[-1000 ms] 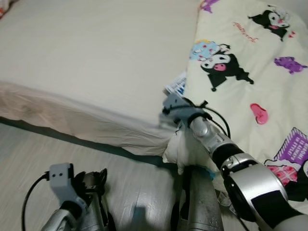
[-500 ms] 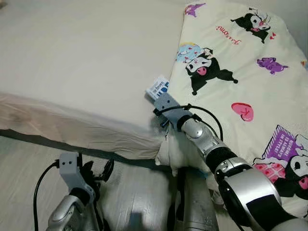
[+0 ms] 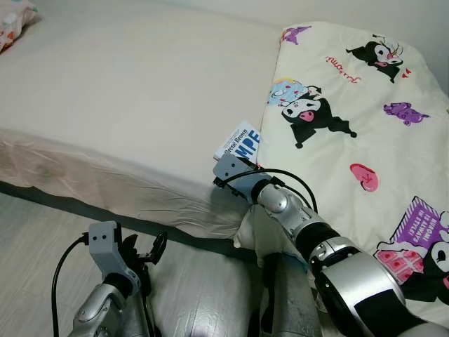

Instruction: Clean up the room

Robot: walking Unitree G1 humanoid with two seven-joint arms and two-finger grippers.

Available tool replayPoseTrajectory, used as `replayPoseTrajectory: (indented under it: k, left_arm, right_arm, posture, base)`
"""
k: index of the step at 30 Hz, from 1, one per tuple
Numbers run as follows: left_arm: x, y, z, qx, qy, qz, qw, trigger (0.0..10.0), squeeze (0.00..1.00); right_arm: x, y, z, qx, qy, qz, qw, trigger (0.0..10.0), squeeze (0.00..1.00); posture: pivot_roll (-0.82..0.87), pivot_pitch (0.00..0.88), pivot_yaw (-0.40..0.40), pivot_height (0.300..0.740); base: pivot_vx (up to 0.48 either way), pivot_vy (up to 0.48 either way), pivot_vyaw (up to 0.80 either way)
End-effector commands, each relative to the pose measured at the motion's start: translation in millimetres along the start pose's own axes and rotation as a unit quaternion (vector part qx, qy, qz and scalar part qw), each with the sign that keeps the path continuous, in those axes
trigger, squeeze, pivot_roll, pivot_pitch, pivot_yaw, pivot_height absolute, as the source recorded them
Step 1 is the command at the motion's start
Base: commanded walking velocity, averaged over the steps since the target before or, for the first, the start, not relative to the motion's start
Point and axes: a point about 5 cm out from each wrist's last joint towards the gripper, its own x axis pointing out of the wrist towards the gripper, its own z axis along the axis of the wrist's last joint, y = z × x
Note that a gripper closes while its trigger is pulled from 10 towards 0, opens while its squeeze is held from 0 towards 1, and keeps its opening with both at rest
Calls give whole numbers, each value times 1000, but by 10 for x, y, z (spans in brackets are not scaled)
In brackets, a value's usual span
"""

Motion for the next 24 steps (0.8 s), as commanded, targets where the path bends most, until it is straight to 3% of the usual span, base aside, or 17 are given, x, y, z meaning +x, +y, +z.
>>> replayPoseTrajectory:
  k: [1,2,3,9,13,14,15,16,24]
  left_arm:
    - [-57,0,-124,-9,20,4,1000,10000,0]
    - [-67,-1,-125,-9,20,4,1000,10000,0]
    - [-90,-2,-125,-9,20,5,1000,10000,0]
    - [-144,0,-124,-9,20,6,1000,10000,0]
    - [-229,-3,-120,-11,20,13,1000,10000,0]
    - [-267,-13,-119,-11,20,13,1000,10000,0]
    - [-267,-13,-119,-11,20,13,1000,10000,0]
    - [-308,-25,-118,-12,20,14,1000,10000,0]
    - [-431,-26,-99,-13,23,19,999,10000,0]
  right_arm:
    - [-6,45,-38,-15,13,3,1000,10000,0]
    - [0,47,-36,-22,18,0,1000,10000,0]
    - [9,55,-21,-19,18,4,1000,10000,1000]
    - [34,64,28,-16,15,5,1000,10000,1000]
    - [68,52,102,-39,11,-13,999,10000,1000]
    - [79,51,120,-47,12,-16,999,10000,710]
    - [79,51,120,-47,12,-16,999,10000,710]
    - [88,41,132,-63,15,-23,998,10000,0]
    - [77,-115,27,-102,78,-69,989,10000,0]
  posture:
    - [197,230,-37,411]
    - [199,233,-37,411]
    - [207,249,-37,411]
    - [213,264,-39,411]
    - [225,287,-40,411]
    - [237,308,-42,411]
    - [237,308,-42,411]
    - [245,320,-43,411]
    - [248,348,-41,411]
  base:
    - [0,0,0]
    - [0,0,0]
    - [0,0,0]
    - [0,0,0]
    - [0,0,0]
    - [0,0,0]
    - [0,0,0]
    - [0,0,0]
    - [0,0,0]
